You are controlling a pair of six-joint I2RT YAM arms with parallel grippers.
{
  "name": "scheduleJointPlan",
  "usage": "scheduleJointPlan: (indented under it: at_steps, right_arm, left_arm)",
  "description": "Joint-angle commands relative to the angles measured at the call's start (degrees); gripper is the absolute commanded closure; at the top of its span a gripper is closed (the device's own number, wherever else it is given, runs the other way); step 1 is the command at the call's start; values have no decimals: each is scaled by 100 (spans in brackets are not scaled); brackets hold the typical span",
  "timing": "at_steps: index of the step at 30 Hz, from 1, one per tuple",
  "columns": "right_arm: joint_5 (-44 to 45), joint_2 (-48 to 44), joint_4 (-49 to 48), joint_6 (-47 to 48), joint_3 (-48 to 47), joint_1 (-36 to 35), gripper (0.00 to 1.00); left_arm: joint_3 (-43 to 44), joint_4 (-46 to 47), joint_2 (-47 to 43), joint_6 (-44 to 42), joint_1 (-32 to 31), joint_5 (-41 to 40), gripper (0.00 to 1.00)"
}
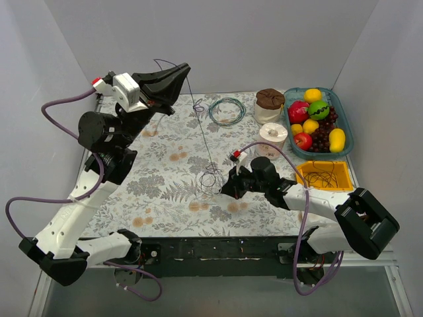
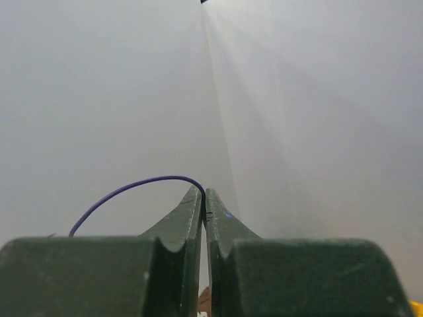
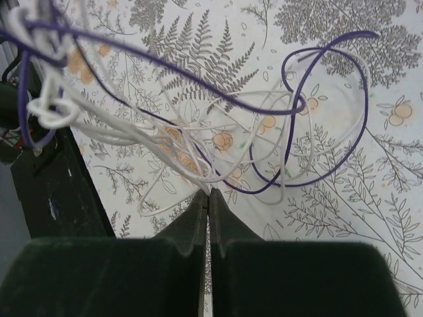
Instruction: Untangle the cables
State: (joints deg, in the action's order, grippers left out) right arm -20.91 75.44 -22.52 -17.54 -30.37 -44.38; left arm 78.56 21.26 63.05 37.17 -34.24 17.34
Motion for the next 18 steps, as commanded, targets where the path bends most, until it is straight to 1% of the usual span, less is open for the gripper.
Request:
scheduleJointPlan:
  at_steps: [1,6,9,12,18]
  right_arm:
    - [131,85,-113,-66,110,-35,99]
    - [227,155,142,-4,128,-18,99]
    - [289,182,196,5,259,-27,99]
    - [289,208,161,-48,400,-18,99]
    - [324,138,195,-74,488,-18,99]
  left_arm:
    - [422,203,41,-623,31,-398,100]
    - [756,247,172,-737,31,-451,100]
    - [1221,282,365,-1026,31,-697,100]
    - [1599,265,480,-1247,31,-768,100]
    - [1715,28,498,-1133,40,-592,100]
